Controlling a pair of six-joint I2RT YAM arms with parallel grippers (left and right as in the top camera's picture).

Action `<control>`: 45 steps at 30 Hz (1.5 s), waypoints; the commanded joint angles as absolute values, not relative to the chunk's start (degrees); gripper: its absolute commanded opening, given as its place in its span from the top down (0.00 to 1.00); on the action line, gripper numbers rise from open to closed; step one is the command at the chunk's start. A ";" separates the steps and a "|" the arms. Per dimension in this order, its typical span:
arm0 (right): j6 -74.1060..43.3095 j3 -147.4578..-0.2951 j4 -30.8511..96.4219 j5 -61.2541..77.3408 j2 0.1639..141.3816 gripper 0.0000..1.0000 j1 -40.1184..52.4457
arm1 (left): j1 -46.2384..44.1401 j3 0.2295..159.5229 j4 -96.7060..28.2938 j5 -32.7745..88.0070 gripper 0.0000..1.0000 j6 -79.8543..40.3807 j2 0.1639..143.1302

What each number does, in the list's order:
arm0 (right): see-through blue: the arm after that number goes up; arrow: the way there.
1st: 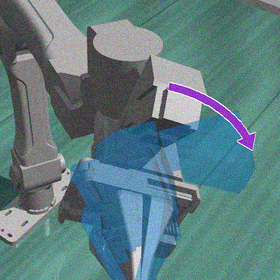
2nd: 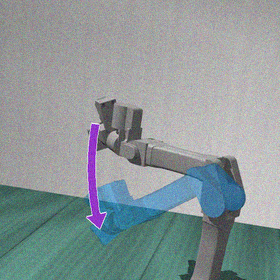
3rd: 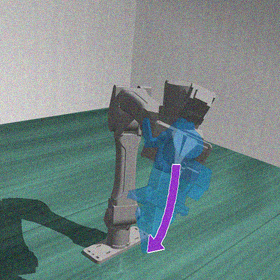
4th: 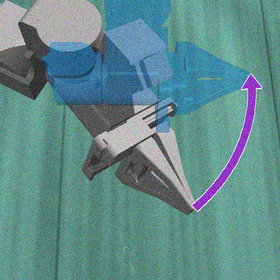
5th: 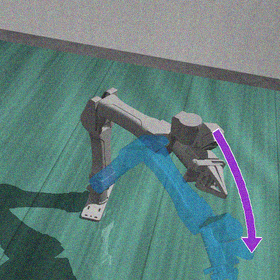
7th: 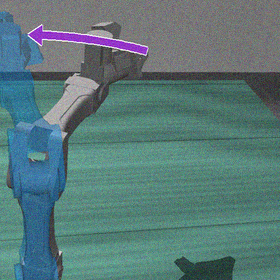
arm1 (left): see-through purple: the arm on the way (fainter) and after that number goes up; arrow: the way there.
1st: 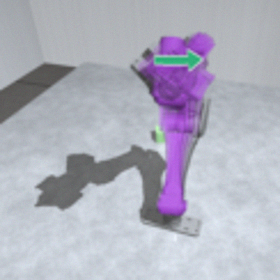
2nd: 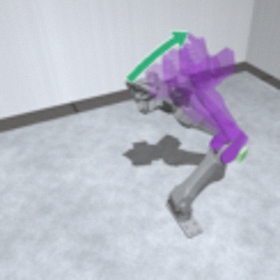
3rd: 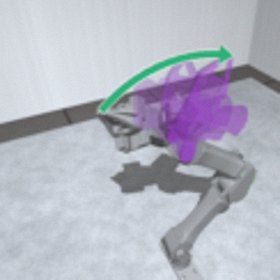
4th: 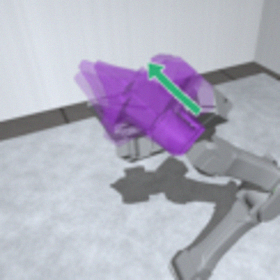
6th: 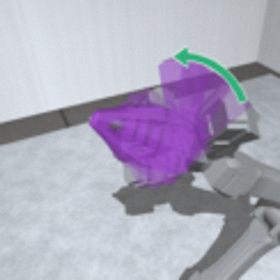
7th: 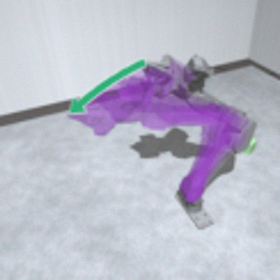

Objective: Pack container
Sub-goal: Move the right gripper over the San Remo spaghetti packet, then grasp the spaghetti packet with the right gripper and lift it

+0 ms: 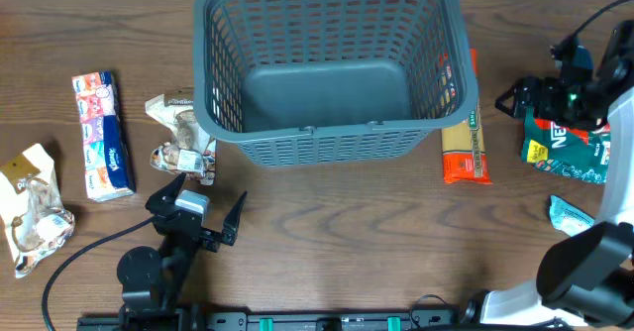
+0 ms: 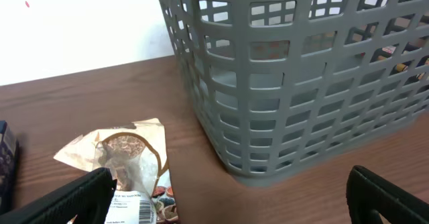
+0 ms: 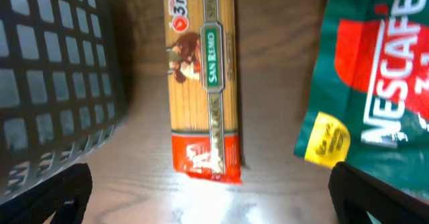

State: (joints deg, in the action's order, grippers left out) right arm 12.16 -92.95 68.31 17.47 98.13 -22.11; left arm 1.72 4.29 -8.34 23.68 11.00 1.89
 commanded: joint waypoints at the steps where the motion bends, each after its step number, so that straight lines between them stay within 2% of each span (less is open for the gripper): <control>1: 14.96 -92.31 66.83 19.53 99.63 0.01 -21.65 | 1.58 2.96 -8.73 24.45 0.02 11.97 1.85; 11: 16.29 -78.50 54.22 22.55 100.51 0.01 -19.31 | 1.58 2.96 -8.73 24.43 0.01 11.97 1.85; 19: 12.75 -69.32 46.24 20.99 100.51 0.01 -14.15 | 1.58 2.96 -8.73 24.45 0.01 11.97 1.85; 26: 8.91 -67.77 44.34 11.51 100.51 0.01 -10.79 | 1.58 2.96 -8.73 24.45 0.02 11.97 1.85; 45: 5.37 -67.68 37.19 4.54 100.51 0.01 -11.27 | 1.58 2.96 -8.73 24.43 0.01 11.97 1.85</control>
